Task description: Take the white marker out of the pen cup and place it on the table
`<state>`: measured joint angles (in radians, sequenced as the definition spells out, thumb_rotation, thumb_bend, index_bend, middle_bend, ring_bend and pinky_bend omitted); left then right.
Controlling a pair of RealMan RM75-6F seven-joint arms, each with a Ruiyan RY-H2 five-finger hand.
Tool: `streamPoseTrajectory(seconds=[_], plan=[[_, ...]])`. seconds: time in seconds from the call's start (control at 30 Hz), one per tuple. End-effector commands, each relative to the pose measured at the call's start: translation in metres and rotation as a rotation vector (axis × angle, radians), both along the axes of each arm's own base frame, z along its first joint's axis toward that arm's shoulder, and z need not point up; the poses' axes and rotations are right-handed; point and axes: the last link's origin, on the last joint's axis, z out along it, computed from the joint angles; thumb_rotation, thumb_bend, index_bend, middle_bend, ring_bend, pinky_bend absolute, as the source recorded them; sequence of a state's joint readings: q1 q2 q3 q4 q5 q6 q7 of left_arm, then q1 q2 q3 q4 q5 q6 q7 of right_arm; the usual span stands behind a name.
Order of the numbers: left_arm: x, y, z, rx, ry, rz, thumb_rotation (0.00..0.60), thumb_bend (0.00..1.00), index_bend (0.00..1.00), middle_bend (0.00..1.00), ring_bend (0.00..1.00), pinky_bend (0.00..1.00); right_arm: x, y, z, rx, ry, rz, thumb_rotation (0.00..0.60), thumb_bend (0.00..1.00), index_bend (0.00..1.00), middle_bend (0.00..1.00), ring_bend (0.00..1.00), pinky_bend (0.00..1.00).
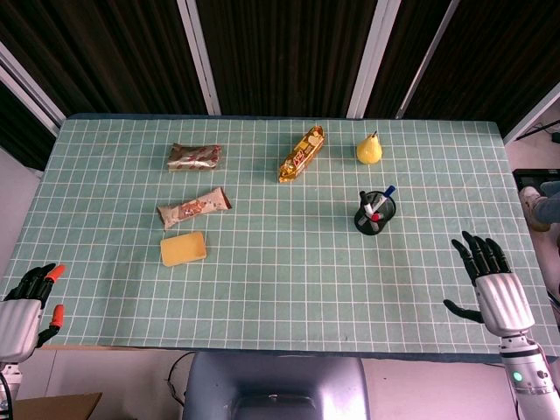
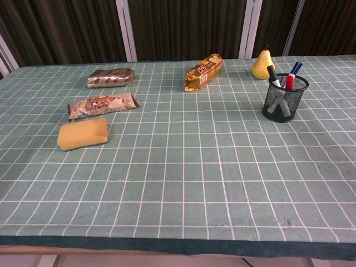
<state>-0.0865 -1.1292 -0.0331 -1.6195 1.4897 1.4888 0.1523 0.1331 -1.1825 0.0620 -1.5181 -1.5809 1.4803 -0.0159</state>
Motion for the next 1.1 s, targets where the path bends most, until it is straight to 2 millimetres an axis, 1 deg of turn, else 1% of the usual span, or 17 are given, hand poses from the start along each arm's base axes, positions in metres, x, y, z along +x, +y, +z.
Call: streamPoseTrajectory(seconds=[0.03,0.23,0.33,0.4,0.47,0.53,0.57,0.6,0.63,0.7,0.77,0.8,0.87,0.97,1.1], plan=[[0.0,0.0,0.0,0.0,0.001,-0.003,0.6,0.51,0.14,0.11,0.1,0.37,0.0,0.001,0.0,0.004,0.004,0.0,0.6,0.13,0.08,0.1,0.04,0.03],[0.001,-0.002,0.001,0.003,-0.004,-0.006,0.6,0.51,0.14,0.11,0.1,0.37,-0.001,0.001,-0.001,0.005,0.012,-0.008,0.6,0.13,0.08,0.1,0.04,0.04],[0.001,-0.002,0.001,0.003,-0.007,-0.013,0.6,0.51,0.14,0.11,0.1,0.37,0.002,-0.004,0.0,-0.002,-0.006,-0.006,0.6,0.13,0.09,0.1,0.04,0.07],[-0.001,-0.001,0.001,-0.006,-0.013,-0.01,0.6,0.51,0.14,0.11,0.1,0.37,0.008,-0.011,0.002,-0.015,-0.015,0.011,0.6,0.14,0.11,0.1,0.08,0.11],[-0.001,0.001,0.002,-0.006,-0.025,-0.009,0.6,0.51,0.14,0.11,0.1,0.38,0.016,-0.022,0.005,-0.044,-0.016,0.03,0.6,0.16,0.14,0.12,0.16,0.16],[-0.002,0.001,0.002,-0.004,-0.026,-0.01,0.6,0.5,0.14,0.11,0.1,0.38,0.024,-0.035,0.007,-0.065,-0.016,0.039,0.6,0.18,0.18,0.19,0.27,0.27],[-0.001,0.0,0.003,-0.005,-0.031,-0.013,0.6,0.5,0.14,0.11,0.1,0.38,0.031,-0.046,0.008,-0.073,-0.022,0.041,0.6,0.18,0.21,0.27,0.35,0.37],[-0.001,-0.001,0.003,-0.006,-0.035,-0.017,0.6,0.5,0.14,0.11,0.1,0.38,0.036,-0.054,0.008,-0.075,-0.03,0.041,0.6,0.19,0.24,0.37,0.45,0.46],[0.0,-0.002,0.004,-0.006,-0.039,-0.022,0.6,0.5,0.14,0.11,0.1,0.38,0.041,-0.062,0.008,-0.072,-0.04,0.038,0.6,0.19,0.27,0.43,0.53,0.53],[0.0,-0.003,0.005,-0.003,-0.042,-0.029,0.6,0.5,0.14,0.11,0.1,0.38,0.052,-0.083,0.007,-0.056,-0.061,0.027,0.6,0.19,0.35,0.63,0.76,0.73],[0.0,-0.003,0.005,-0.001,-0.044,-0.029,0.6,0.51,0.14,0.11,0.1,0.38,0.062,-0.105,0.005,-0.024,-0.08,0.003,0.6,0.19,0.42,0.77,0.91,0.86],[-0.001,-0.003,0.005,-0.001,-0.046,-0.028,0.6,0.5,0.14,0.11,0.1,0.38,0.065,-0.114,0.005,-0.008,-0.087,-0.011,0.6,0.2,0.45,0.83,0.96,0.92],[-0.001,-0.003,0.006,-0.001,-0.048,-0.026,0.6,0.5,0.14,0.11,0.1,0.38,0.073,-0.135,0.004,0.019,-0.084,-0.042,0.6,0.21,0.48,0.91,1.0,0.98],[-0.001,-0.004,0.006,-0.002,-0.051,-0.023,0.6,0.51,0.14,0.11,0.1,0.38,0.083,-0.16,-0.002,0.04,-0.077,-0.078,0.6,0.24,0.51,0.98,1.0,1.0],[-0.002,-0.004,0.006,-0.007,-0.054,-0.022,0.6,0.5,0.15,0.11,0.1,0.38,0.096,-0.185,-0.014,0.072,-0.099,-0.117,0.6,0.33,0.55,1.0,1.0,1.0]])
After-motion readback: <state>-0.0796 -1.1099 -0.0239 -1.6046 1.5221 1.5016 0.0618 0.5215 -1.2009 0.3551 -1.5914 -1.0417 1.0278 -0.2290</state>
